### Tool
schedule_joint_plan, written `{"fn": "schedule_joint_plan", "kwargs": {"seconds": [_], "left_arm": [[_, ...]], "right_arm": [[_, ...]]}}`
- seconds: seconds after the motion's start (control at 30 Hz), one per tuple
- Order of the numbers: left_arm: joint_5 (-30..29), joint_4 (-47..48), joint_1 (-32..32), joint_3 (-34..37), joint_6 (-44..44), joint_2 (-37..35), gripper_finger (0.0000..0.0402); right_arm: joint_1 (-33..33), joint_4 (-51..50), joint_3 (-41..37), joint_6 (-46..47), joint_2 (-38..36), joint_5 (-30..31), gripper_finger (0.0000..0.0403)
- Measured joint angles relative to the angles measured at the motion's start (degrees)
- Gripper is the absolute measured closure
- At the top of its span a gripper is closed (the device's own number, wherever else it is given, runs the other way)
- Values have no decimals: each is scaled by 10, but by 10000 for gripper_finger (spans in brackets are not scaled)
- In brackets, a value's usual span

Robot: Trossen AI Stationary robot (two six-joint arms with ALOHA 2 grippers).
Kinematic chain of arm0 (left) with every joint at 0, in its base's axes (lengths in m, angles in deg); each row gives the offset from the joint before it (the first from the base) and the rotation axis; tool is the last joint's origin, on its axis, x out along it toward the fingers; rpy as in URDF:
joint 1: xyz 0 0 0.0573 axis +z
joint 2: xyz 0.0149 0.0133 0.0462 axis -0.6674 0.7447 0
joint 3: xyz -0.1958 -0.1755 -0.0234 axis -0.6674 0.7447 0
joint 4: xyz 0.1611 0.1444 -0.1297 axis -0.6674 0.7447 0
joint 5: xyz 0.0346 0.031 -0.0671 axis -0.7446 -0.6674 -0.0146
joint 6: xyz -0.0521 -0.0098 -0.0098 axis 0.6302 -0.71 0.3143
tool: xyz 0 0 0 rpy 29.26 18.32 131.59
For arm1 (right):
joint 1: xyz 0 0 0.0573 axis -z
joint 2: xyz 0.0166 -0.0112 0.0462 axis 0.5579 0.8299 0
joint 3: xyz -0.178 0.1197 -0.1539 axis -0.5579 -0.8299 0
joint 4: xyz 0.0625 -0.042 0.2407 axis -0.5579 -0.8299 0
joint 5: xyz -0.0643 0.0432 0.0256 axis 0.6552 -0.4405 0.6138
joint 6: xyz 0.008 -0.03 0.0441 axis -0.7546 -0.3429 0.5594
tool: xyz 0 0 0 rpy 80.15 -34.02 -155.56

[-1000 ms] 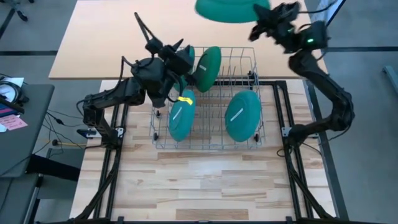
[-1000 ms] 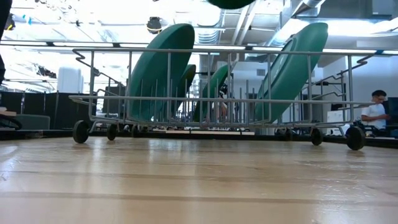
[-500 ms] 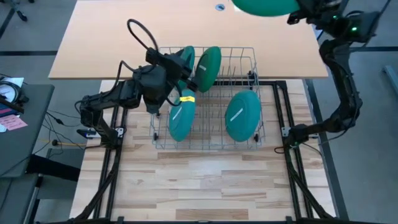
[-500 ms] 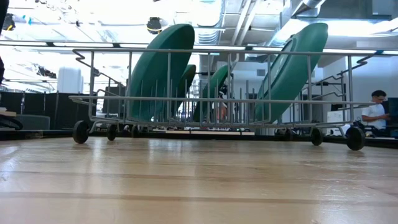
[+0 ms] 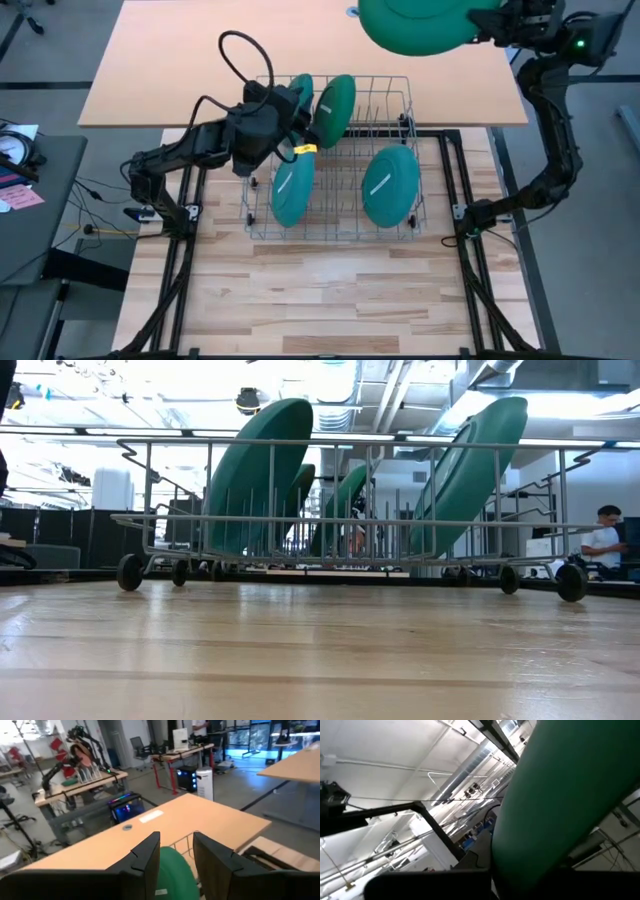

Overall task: Sort dishes
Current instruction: Put the green plate into the dish rack

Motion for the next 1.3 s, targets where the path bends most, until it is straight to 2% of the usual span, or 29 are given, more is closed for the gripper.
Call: {"fn": "schedule_joint_plan", "kwargs": {"seconds": [0.2,0.53,0.67,0.8,0.9,0.97,1.07,1.17,1.3], "left_arm": [[19,-2,8,-2,47,-10,293],[24,11,8,-2,69,-27,293],[24,18,8,-2,79,-31,293],[26,17,10,-2,84,-31,293],[33,17,18,-2,87,-31,293],[52,16,25,-2,92,-31,293],[88,15,37,-2,103,-31,293],[111,8,42,-2,110,-31,293],[118,7,39,-2,116,-31,293]], "right_arm": [[12,-102,0,-35,4,-5,386],[64,-191,-1,-88,57,6,386],[41,-170,-1,-93,67,74,386],[0,-33,25,-34,89,164,386],[-39,26,86,11,133,242,386],[-60,16,150,8,171,274,386],[-73,-35,260,-14,232,287,386],[-79,-42,226,-30,233,334,387],[-55,-148,218,-71,242,335,387]]}}
